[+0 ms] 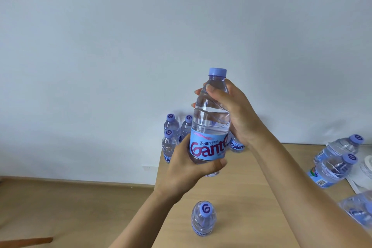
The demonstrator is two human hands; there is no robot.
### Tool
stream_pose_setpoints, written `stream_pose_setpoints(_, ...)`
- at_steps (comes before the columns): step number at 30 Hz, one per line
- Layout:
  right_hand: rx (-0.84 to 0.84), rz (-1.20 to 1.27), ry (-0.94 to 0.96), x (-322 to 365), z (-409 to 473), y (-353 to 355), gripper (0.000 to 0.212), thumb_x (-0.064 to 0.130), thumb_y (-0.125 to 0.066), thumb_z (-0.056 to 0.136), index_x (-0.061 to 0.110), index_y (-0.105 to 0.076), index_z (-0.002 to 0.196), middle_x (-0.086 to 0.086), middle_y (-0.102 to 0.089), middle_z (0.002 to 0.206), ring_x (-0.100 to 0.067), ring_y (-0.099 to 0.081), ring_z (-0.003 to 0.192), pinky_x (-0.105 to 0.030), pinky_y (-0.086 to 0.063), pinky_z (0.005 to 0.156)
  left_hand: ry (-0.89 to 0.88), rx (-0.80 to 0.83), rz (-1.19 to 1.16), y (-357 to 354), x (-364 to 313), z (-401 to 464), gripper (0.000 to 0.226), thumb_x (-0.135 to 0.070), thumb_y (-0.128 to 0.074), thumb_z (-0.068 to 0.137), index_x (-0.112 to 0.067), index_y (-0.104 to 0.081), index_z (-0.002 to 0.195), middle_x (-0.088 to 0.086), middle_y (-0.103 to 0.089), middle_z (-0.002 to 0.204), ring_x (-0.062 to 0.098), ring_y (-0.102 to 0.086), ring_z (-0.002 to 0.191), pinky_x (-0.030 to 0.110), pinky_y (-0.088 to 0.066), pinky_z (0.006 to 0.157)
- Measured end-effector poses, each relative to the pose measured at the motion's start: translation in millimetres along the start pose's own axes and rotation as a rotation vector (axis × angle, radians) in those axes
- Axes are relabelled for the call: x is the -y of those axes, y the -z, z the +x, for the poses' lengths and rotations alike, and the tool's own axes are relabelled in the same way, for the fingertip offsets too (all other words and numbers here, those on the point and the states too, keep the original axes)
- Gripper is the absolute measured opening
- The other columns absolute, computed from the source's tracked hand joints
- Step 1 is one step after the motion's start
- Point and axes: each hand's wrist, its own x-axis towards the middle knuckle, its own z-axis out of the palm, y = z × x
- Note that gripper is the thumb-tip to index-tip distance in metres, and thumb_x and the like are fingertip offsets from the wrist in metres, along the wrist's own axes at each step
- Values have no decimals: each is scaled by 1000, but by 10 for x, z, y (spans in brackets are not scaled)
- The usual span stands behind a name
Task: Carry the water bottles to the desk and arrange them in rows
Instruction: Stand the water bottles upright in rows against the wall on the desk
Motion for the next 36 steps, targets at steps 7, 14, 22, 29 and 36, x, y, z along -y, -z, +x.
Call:
stream_pose_setpoints(7, -42, -169, -29, -268, 3, 10, 21, 39, -64, 85, 23, -63, 97, -13, -71, 109, -18, -72, 98, -26, -57, 76, 73, 61, -1, 88, 254, 51, 52, -25, -86, 70, -19, -59, 114, 1, -75, 100, 15, -72, 91, 22, -56, 71)
stream_pose_setpoints(14, 1, -332, -55, -648, 21, 151, 32, 39, -60, 90, 11, -58, 106, -16, -68, 110, -27, -66, 106, -45, -52, 97, 148, 48, 73, 263, 624, 177, 51, -23, -88, 67, -25, -60, 110, -5, -74, 95, 10, -71, 86, 20, -55, 68)
stream_pose_setpoints(22, 112, -483, -158, -1283, -82, 261, 23, 20, -66, 95, 11, -58, 115, 21, -69, 96, 7, -63, 96, -12, -44, 86, 147, 3, 210, 369, 1210, 348, 57, 4, -86, 67, -4, -59, 117, -21, -68, 90, -14, -62, 81, 5, -48, 63)
stream_pose_setpoints(29, 117, -541, -301, -1828, -277, 301, 33, 18, -75, 88, 27, -58, 115, 32, -65, 96, 15, -57, 90, -9, -40, 83, 272, -62, 242, 440, 1930, 436, 73, 4, -89, 60, -22, -54, 118, -9, -70, 105, 9, -65, 95, 17, -52, 80)
stream_pose_setpoints(36, 68, -532, -384, -2159, -423, 316, 48, 12, -80, 82, 29, -58, 121, 23, -63, 111, 18, -56, 100, -4, -39, 89, 378, -105, 284, 441, 2333, 445, 81, 2, -89, 59, -15, -52, 129, 1, -68, 112, 18, -65, 100, 17, -52, 76)
